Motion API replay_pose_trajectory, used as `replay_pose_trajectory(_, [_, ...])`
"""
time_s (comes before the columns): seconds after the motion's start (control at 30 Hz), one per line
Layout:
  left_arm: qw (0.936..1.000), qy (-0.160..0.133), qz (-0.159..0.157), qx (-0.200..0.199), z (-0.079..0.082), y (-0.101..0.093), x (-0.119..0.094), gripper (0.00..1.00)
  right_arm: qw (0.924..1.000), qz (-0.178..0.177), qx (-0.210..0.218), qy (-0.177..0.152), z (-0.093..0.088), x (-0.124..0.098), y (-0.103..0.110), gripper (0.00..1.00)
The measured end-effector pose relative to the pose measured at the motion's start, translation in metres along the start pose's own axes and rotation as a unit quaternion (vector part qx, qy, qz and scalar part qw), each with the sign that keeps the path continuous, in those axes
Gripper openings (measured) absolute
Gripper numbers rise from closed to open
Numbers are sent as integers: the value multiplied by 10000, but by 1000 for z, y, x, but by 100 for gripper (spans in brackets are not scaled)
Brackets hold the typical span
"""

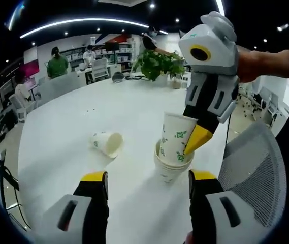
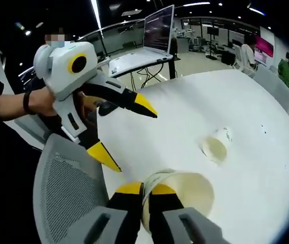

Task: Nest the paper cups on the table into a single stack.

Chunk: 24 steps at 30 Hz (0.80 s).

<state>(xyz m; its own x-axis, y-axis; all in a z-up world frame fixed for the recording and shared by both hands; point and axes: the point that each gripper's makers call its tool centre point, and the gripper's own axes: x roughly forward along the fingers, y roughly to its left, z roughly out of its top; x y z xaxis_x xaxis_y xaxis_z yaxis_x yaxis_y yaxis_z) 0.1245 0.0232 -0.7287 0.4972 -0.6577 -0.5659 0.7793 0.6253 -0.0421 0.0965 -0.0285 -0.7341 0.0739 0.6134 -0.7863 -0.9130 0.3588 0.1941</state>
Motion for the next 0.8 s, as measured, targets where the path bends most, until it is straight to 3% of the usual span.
replay_pose_trajectory(0.8, [10000,0,-52,2,2,0,3,62,10000,-36,37,85,-4,4,1,4])
